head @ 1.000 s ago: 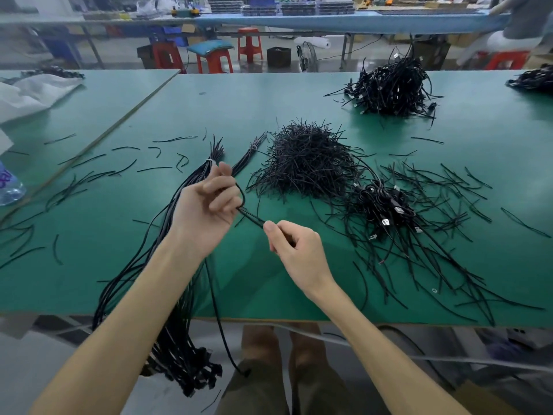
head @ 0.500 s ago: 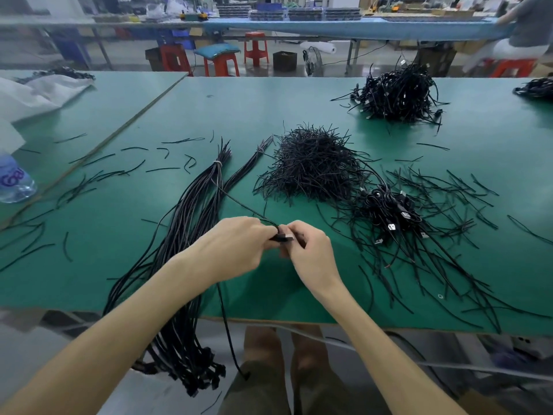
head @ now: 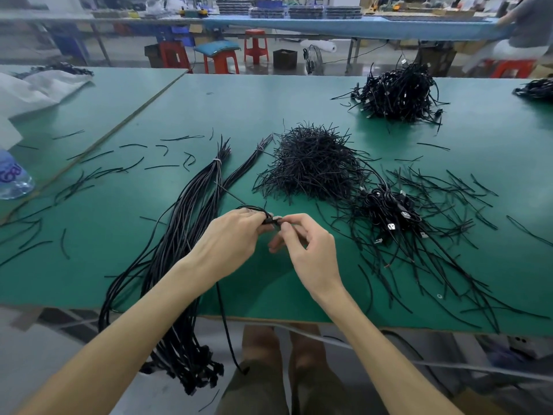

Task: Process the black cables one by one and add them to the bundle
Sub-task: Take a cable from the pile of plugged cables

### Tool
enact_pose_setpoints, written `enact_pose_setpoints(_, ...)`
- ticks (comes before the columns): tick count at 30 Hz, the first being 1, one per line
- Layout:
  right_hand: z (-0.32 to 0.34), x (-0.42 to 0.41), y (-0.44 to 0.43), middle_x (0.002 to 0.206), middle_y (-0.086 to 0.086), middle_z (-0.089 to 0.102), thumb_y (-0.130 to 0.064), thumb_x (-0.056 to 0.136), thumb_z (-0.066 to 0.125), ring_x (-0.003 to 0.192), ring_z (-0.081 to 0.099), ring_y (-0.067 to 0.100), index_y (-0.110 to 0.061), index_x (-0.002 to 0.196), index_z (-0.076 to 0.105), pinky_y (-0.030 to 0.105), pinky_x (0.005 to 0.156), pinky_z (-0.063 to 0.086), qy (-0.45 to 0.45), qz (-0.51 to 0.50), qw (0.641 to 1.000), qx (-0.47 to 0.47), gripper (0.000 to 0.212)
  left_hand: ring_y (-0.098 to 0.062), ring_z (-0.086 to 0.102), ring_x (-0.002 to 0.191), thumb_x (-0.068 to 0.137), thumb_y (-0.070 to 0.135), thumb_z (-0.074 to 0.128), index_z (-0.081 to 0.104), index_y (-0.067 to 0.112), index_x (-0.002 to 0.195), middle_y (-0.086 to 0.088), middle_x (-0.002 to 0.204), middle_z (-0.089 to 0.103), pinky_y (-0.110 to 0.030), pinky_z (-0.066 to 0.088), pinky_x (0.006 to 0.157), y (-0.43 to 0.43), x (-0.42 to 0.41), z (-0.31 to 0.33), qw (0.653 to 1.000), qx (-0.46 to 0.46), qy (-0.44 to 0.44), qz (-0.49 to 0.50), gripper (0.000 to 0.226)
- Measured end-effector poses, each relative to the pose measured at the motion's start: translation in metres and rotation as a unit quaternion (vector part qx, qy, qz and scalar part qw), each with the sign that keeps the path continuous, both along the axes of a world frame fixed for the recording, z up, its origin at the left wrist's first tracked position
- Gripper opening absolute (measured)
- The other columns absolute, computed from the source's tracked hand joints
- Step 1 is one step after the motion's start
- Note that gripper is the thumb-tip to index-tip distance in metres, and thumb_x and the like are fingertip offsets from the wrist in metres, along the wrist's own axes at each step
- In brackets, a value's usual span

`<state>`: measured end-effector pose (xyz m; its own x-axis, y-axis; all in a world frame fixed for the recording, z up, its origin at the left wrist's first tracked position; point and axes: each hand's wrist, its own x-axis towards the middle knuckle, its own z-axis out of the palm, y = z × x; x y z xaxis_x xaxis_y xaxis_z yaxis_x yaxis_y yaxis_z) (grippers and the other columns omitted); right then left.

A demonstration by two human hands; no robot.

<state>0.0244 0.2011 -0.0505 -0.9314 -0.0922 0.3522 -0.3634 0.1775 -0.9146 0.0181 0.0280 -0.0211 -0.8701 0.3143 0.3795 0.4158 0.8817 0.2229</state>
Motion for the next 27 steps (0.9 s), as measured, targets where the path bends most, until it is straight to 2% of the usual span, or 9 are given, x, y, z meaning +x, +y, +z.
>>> enact_pose_setpoints(4, 0.002, 0.000, 0.002, 0.072, -0.008, 0.075, -0.020, 0.102, 0.056, 0.072, 0.069, 0.023, -0.024, 0.096, 0.066, 0.035, 0.077, 0.051, -0.003, 0.002, 1.000, -0.015, 0.012, -0.023, 0.069, 0.097, 0.105, 0.011, 0.046, 0.070, 0.014, 0.111, 0.004, 0.113, 0.073, -0.041, 0.056, 0.081, -0.002, -0.007, 0.000, 0.990, 0.068, -0.123, 0.007, 0.025)
enact_pose_setpoints(8, 0.002, 0.001, 0.005, 0.072, 0.000, 0.075, -0.016, 0.102, 0.057, 0.077, 0.071, 0.022, -0.019, 0.099, 0.070, 0.040, 0.086, 0.054, -0.011, 0.026, 0.998, -0.065, 0.013, -0.008, 0.047, 0.052, 0.107, 0.022, 0.052, 0.074, 0.018, 0.107, -0.004, 0.080, 0.072, -0.037, 0.046, 0.058, -0.002, -0.011, -0.002, 0.970, 0.155, -0.186, -0.015, 0.022)
enact_pose_setpoints(10, 0.002, 0.001, 0.007, 0.073, 0.003, 0.075, -0.013, 0.102, 0.058, 0.078, 0.072, 0.022, -0.016, 0.101, 0.071, 0.040, 0.089, 0.054, -0.007, 0.037, 0.996, -0.075, 0.013, 0.002, 0.055, 0.065, 0.107, 0.025, 0.052, 0.074, 0.018, 0.118, -0.002, 0.089, 0.075, -0.029, 0.051, 0.071, 0.002, -0.011, -0.001, 0.953, 0.216, -0.213, -0.017, 0.025)
enact_pose_setpoints(13, 0.003, 0.001, 0.006, 0.079, 0.003, 0.076, -0.010, 0.101, 0.060, 0.082, 0.073, 0.022, -0.015, 0.106, 0.072, 0.033, 0.088, 0.055, -0.003, 0.053, 0.995, -0.079, 0.014, -0.004, 0.064, 0.114, 0.107, 0.019, 0.049, 0.068, 0.009, 0.127, 0.004, 0.114, 0.073, -0.027, 0.045, 0.111, 0.010, -0.006, -0.002, 0.885, 0.378, -0.270, -0.033, 0.029)
enact_pose_setpoints(17, 0.004, 0.000, 0.003, 0.092, 0.001, 0.078, -0.006, 0.098, 0.064, 0.091, 0.075, 0.017, -0.012, 0.116, 0.070, 0.028, 0.094, 0.054, -0.010, 0.081, 0.996, -0.046, 0.020, -0.030, 0.063, 0.122, 0.110, 0.029, 0.041, 0.062, -0.001, 0.132, -0.009, 0.127, 0.071, -0.041, 0.047, 0.104, 0.016, -0.002, -0.001, 0.689, 0.625, -0.362, -0.059, 0.042)
enact_pose_setpoints(21, 0.003, -0.001, 0.003, 0.084, -0.002, 0.079, -0.015, 0.098, 0.066, 0.088, 0.074, 0.014, -0.013, 0.107, 0.059, 0.033, 0.093, 0.053, -0.043, 0.063, 0.997, -0.031, 0.012, -0.022, 0.062, 0.128, 0.111, 0.034, 0.038, 0.059, 0.004, 0.135, -0.005, 0.136, 0.067, -0.034, 0.050, 0.096, 0.023, -0.003, 0.003, 0.649, 0.661, -0.370, -0.062, 0.045)
enact_pose_setpoints(23, 0.002, -0.002, 0.004, 0.079, -0.006, 0.078, -0.019, 0.099, 0.065, 0.079, 0.072, 0.006, -0.013, 0.100, 0.057, 0.025, 0.083, 0.051, -0.047, 0.057, 0.997, -0.019, 0.010, -0.018, 0.063, 0.127, 0.111, 0.036, 0.036, 0.059, 0.007, 0.136, -0.004, 0.136, 0.067, -0.035, 0.046, 0.096, 0.027, -0.005, 0.004, 0.642, 0.670, -0.368, -0.054, 0.045)
enact_pose_setpoints(25, 0.002, -0.002, 0.003, 0.074, -0.008, 0.077, -0.021, 0.099, 0.065, 0.069, 0.066, 0.001, -0.013, 0.095, 0.057, 0.015, 0.073, 0.045, -0.042, 0.057, 0.997, -0.003, 0.011, -0.011, 0.066, 0.117, 0.111, 0.039, 0.035, 0.062, 0.013, 0.136, -0.001, 0.135, 0.068, -0.031, 0.041, 0.082, 0.028, -0.007, 0.005, 0.638, 0.671, -0.375, -0.041, 0.046)
enact_pose_setpoints(27, 0.002, -0.003, 0.002, 0.075, -0.007, 0.076, -0.024, 0.099, 0.065, 0.071, 0.068, 0.004, -0.015, 0.095, 0.060, 0.022, 0.075, 0.048, -0.042, 0.057, 0.998, 0.005, 0.012, -0.007, 0.068, 0.106, 0.110, 0.042, 0.035, 0.068, 0.020, 0.131, 0.001, 0.133, 0.069, -0.029, 0.038, 0.075, 0.027, -0.008, 0.004, 0.622, 0.679, -0.389, -0.031, 0.045)
